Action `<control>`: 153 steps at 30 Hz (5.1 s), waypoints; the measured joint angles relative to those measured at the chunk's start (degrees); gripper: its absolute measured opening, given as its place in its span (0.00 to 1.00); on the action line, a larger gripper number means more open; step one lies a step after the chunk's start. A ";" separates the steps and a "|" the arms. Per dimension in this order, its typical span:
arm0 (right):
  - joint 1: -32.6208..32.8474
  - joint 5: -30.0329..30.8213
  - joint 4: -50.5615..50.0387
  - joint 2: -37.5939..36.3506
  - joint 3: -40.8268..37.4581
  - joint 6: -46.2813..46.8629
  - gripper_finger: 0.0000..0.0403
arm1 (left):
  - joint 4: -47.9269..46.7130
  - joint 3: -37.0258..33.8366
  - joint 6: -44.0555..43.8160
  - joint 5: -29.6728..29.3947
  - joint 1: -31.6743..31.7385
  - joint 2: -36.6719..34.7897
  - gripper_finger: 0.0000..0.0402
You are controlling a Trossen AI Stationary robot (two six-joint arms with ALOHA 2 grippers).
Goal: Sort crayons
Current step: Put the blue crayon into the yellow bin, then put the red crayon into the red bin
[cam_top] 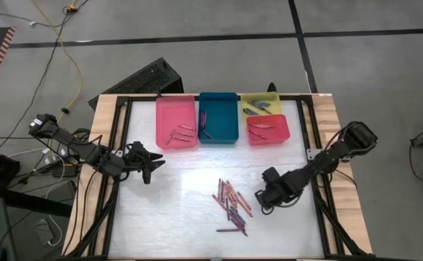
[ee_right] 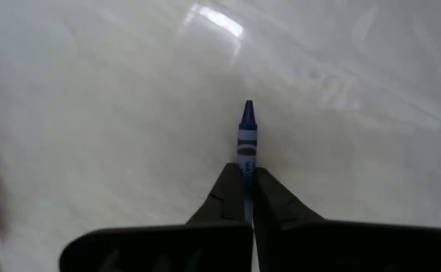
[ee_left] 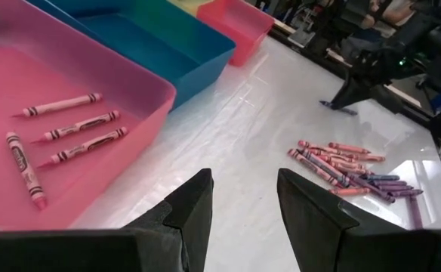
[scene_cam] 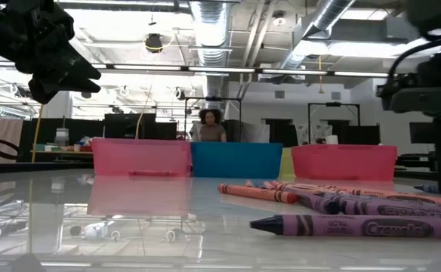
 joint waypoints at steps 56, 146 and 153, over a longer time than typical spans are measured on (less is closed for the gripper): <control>-65.89 5.34 -5.71 -3.38 32.06 -90.29 0.00 | -22.97 10.67 4.95 3.40 -0.08 -8.57 0.35; -3.44 8.80 -14.15 0.04 32.06 -45.27 0.18 | -19.84 10.64 2.58 3.47 -0.09 -8.56 0.35; 2.45 15.25 -5.98 8.16 32.06 -32.01 0.18 | -11.63 10.97 8.57 8.65 -0.09 -8.70 0.35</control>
